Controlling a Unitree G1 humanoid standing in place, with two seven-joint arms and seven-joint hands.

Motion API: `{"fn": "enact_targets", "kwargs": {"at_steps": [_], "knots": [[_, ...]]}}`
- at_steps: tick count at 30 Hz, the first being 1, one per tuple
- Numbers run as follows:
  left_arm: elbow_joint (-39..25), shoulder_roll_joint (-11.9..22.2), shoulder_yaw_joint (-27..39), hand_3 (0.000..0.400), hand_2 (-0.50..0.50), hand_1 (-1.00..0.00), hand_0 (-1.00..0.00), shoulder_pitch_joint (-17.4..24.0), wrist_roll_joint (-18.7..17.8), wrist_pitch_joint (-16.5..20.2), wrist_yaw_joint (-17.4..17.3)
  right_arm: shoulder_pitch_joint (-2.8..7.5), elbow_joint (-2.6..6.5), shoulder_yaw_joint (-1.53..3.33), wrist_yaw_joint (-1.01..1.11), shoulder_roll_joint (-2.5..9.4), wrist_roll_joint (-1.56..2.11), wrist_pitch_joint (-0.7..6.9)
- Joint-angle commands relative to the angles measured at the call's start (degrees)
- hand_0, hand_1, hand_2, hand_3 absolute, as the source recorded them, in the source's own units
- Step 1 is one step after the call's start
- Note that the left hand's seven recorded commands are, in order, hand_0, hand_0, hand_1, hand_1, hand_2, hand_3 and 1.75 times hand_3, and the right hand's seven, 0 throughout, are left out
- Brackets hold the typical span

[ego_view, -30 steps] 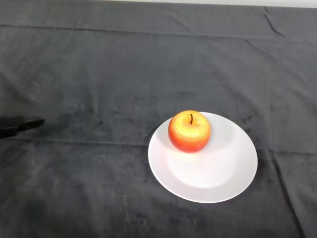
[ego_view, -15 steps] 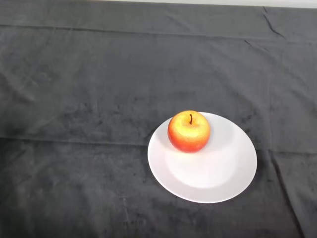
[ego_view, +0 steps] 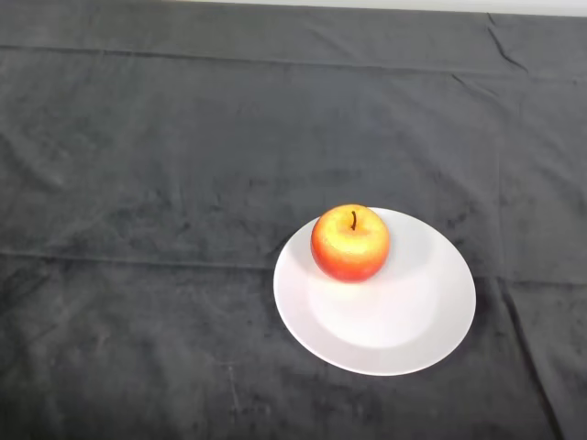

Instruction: Move the apple to the plate

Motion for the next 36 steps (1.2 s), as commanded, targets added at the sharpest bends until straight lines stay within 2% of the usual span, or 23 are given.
{"fn": "enact_targets", "kwargs": {"at_steps": [1, 14, 36], "knots": [[0.3, 2.2, 1.0, 0.000, 0.00, 0.00, 0.00, 1.3, -0.6, 1.0, -0.9, 3.89, 1.89, 1.09, 0.64, 2.02, -0.84, 0.30], [-0.8, 2.0, 4.3, 0.000, 0.00, 0.00, 0.00, 1.3, -2.5, 3.0, -2.6, 3.86, 1.95, 1.10, 0.64, 2.02, -0.85, 0.27], [-1.6, 1.5, 5.8, 0.000, 0.00, 0.00, 0.00, 1.5, -1.7, 4.2, -3.9, 3.85, 1.98, 1.11, 0.63, 2.02, -0.86, 0.25]]}}
